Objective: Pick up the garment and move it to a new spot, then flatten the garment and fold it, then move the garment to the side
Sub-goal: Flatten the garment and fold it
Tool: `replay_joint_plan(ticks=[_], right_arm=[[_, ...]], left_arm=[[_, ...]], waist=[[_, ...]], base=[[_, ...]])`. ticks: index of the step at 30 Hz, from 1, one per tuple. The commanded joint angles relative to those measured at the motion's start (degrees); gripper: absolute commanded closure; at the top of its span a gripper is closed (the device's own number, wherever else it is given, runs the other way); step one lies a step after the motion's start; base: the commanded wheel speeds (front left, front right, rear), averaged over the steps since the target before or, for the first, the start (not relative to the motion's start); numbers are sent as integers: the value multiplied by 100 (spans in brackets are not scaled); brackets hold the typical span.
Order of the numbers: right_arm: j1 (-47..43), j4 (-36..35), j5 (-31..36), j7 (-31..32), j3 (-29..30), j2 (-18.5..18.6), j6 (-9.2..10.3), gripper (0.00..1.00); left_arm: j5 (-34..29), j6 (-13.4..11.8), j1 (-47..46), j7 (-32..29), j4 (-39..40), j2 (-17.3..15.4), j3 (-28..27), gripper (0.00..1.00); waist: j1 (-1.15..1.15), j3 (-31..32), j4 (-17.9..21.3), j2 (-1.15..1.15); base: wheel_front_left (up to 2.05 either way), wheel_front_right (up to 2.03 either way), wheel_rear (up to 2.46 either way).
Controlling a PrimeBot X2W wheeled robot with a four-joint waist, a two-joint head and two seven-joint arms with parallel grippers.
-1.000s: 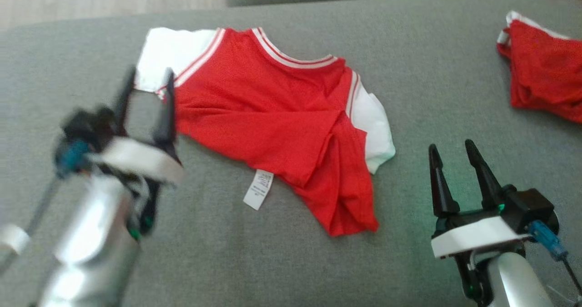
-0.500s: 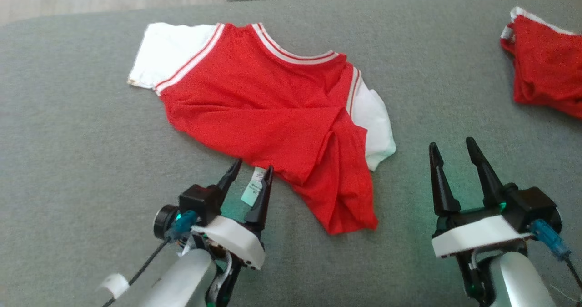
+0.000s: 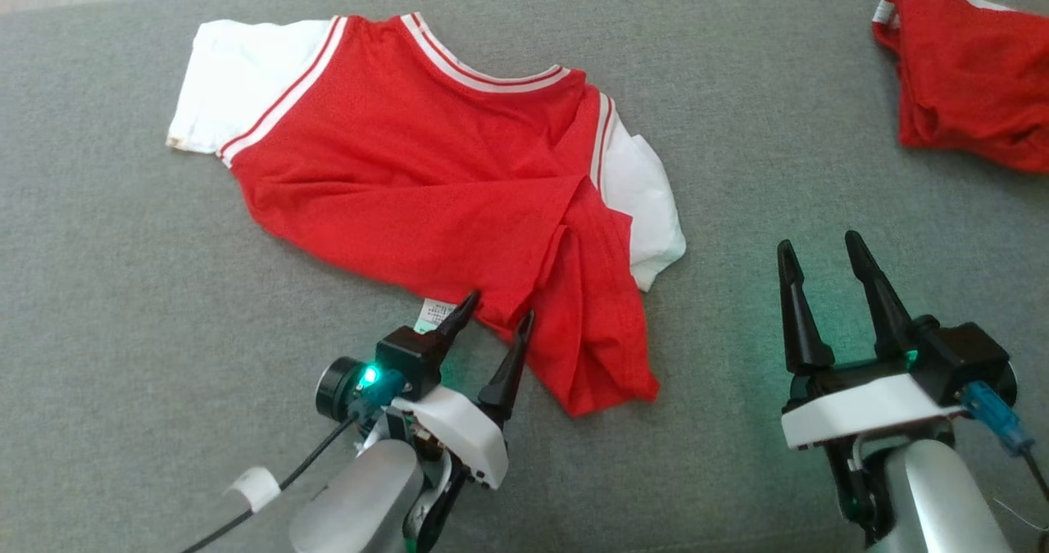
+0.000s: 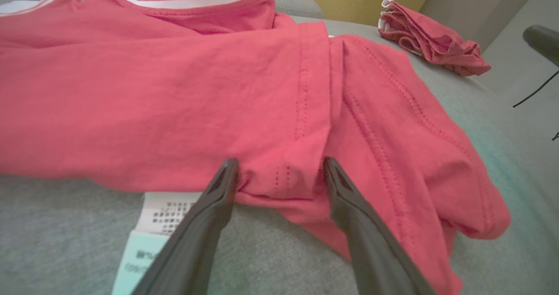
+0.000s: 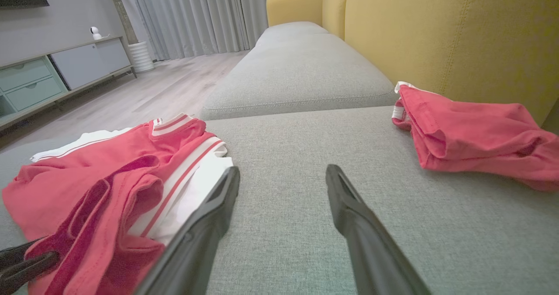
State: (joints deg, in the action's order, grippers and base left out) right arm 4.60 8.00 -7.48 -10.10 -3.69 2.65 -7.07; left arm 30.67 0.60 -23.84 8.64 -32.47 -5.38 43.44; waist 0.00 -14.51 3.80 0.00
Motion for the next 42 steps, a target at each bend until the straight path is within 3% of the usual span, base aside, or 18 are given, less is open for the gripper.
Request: replay_joint_plan(ticks=[1, 6, 7, 8, 12, 18, 23, 31, 37, 42], right_arm=[[188, -151, 19, -50, -135, 22, -42, 0], [205, -119, 16, -78, -108, 22, -42, 0], [207, -117, 14, -83, -102, 22, -42, 0], [210, -115, 10, -89, -96, 22, -42, 0], [203, -105, 0, -98, -76, 22, -42, 0], [175, -75, -2, -109, -35, 22, -42, 0], [113, -35, 9, -113, 41, 22, -42, 0], [38, -25, 4, -104, 112, 22, -42, 0], [24, -2, 7, -97, 126, 22, -42, 0], [2, 6, 48, -76, 157, 22, -42, 0]], left_arm=[[-14, 36, -209, 19, 109, 15, -90, 0], [14, 24, -264, 18, -55, 41, -68, 0], [25, 20, -273, 25, -84, 44, -74, 9], [38, 17, -283, 39, -113, 45, -85, 38], [69, 11, -321, 163, -150, 45, -131, 100], [-17, -78, -229, 367, 128, -82, -143, 100], [-90, -279, 173, 411, 812, -399, -147, 100], [-43, -840, 1241, -20, 2182, -1128, -196, 100], [73, -1242, 1906, -157, 2695, -1585, -403, 100], [150, -1318, 2136, -186, 2874, -1744, -464, 100]], waist=[[0, -7, 11, 0], [0, -27, 36, 0], [0, -26, 34, 0], [0, -24, 31, 0], [0, 9, -21, 0], [0, 128, -213, 0], [0, 261, -477, 0], [0, 413, -899, 0], [0, 469, -1047, 0], [0, 505, -1109, 0]], base=[[0, 0, 0], [0, 0, 0], [0, 0, 0], [0, 0, 0], [0, 0, 0], [0, 0, 0], [0, 0, 0], [0, 0, 0], [0, 0, 0], [0, 0, 0]])
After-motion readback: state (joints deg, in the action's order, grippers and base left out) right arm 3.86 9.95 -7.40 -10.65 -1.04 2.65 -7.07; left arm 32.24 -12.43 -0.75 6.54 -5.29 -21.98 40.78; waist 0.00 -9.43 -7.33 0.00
